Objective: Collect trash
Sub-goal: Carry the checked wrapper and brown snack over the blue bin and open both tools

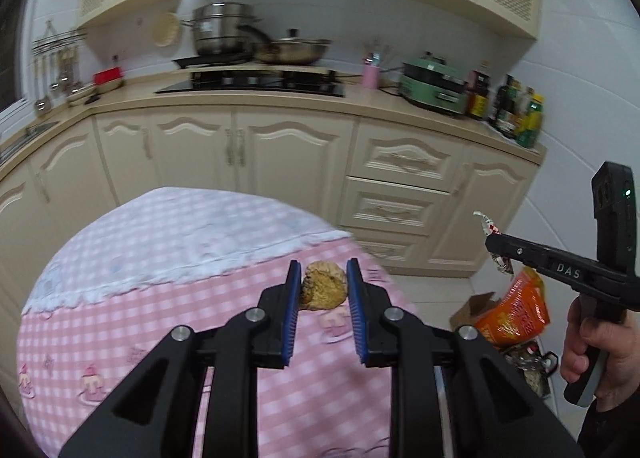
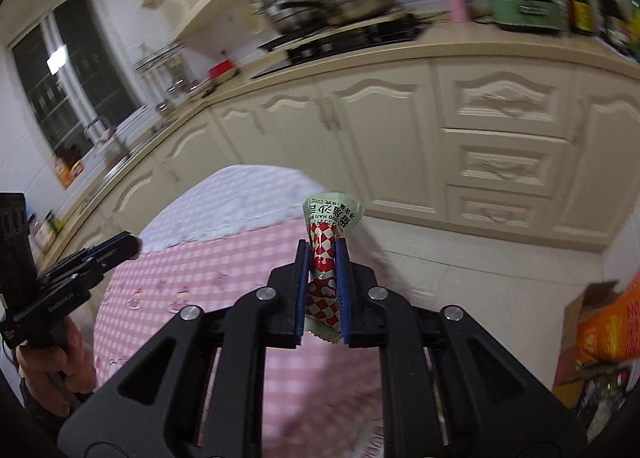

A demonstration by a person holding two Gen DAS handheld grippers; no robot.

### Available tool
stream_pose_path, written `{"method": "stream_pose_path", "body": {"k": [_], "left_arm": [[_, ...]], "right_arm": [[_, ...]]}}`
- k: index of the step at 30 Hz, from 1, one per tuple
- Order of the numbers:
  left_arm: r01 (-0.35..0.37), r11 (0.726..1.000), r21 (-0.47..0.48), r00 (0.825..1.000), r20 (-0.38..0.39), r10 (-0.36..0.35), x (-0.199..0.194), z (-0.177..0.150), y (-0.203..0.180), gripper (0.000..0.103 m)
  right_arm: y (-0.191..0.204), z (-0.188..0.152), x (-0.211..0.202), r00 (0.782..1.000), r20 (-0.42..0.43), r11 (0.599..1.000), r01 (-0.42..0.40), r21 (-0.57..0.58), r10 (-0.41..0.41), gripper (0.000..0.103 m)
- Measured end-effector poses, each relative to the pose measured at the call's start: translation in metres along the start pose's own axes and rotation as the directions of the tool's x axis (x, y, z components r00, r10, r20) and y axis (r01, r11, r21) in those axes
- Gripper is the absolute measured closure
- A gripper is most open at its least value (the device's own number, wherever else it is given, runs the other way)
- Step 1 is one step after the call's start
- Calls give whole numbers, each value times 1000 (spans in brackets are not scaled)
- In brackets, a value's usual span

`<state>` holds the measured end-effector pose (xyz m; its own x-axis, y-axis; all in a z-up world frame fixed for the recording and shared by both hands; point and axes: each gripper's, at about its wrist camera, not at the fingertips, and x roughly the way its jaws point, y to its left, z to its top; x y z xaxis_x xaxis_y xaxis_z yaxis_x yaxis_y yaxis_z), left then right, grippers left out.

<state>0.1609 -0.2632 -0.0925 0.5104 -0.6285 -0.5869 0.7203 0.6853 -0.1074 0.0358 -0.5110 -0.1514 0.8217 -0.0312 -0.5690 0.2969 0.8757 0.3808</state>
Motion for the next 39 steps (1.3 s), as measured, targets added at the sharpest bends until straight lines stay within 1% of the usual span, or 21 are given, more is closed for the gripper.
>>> {"method": "stream_pose_path", "body": {"k": [3, 5, 7, 8, 11, 12, 14, 18, 20, 21, 22, 23, 24, 25, 26, 27, 29, 30, 32, 35, 39], "left_arm": [[64, 996, 63, 998, -32, -62, 19, 1, -40, 81], [109, 988, 108, 992, -74, -101, 38, -4, -70, 81], [179, 974, 140, 976, -149, -158, 65, -15, -105, 81], [203, 969, 143, 968, -176, -177, 75, -20, -115, 81], [276, 948, 158, 933, -282, -225, 115, -41, -156, 81], [295, 941, 164, 917, -327, -231, 132, -50, -171, 81], [325, 932, 158, 888, -390, -244, 157, -64, -188, 81], [355, 924, 140, 826, -510, -240, 208, -93, -215, 80], [365, 921, 140, 799, -555, -232, 228, -103, -223, 79], [379, 916, 130, 776, -584, -238, 239, -108, -227, 64], [382, 916, 121, 768, -593, -242, 245, -111, -226, 38], [371, 921, 120, 775, -587, -235, 249, -112, -226, 27], [351, 928, 128, 797, -560, -224, 249, -111, -226, 18], [337, 932, 134, 812, -543, -216, 249, -109, -225, 16], [327, 936, 134, 817, -537, -209, 248, -107, -223, 14], [310, 942, 131, 821, -536, -196, 248, -106, -220, 11], [295, 946, 134, 829, -529, -184, 248, -102, -219, 10], [284, 949, 137, 837, -517, -176, 244, -99, -217, 10], [269, 953, 139, 852, -496, -168, 236, -92, -212, 10], [249, 958, 145, 887, -432, -165, 209, -79, -204, 10], [219, 963, 157, 927, -343, -155, 169, -60, -196, 10]], "right_arm": [[-53, -13, -14, 998, 1, 992, 63, 106, -63, 90], [-88, -27, -18, 994, -20, 978, 107, 179, -105, 90], [-121, -42, -20, 988, -52, 960, 152, 235, -144, 90], [-135, -51, -17, 985, -74, 950, 168, 262, -154, 90], [-176, -80, -6, 978, -140, 916, 197, 348, -158, 90], [-185, -87, -1, 975, -158, 909, 205, 364, -156, 90], [-205, -103, 13, 970, -197, 888, 213, 409, -142, 90], [-229, -128, 38, 963, -249, 855, 216, 471, -105, 89], [-240, -137, 50, 956, -278, 843, 223, 490, -92, 87], [-245, -140, 55, 954, -289, 837, 225, 499, -84, 87], [-251, -143, 61, 951, -300, 827, 229, 514, -77, 85], [-254, -146, 62, 948, -306, 818, 239, 523, -81, 82], [-257, -147, 63, 948, -307, 811, 245, 532, -85, 63], [-260, -149, 62, 950, -299, 802, 249, 543, -92, 26], [-261, -149, 60, 951, -291, 799, 252, 546, -101, 16], [-262, -149, 58, 952, -286, 798, 256, 546, -109, 13], [-264, -147, 55, 949, -292, 794, 269, 546, -121, 10], [-264, -146, 53, 948, -290, 792, 275, 545, -130, 7], [-262, -143, 46, 947, -281, 792, 288, 538, -154, 6], [-255, -137, 34, 951, -260, 797, 288, 531, -170, 6], [-233, -122, 21, 957, -226, 824, 276, 495, -184, 6]]}}
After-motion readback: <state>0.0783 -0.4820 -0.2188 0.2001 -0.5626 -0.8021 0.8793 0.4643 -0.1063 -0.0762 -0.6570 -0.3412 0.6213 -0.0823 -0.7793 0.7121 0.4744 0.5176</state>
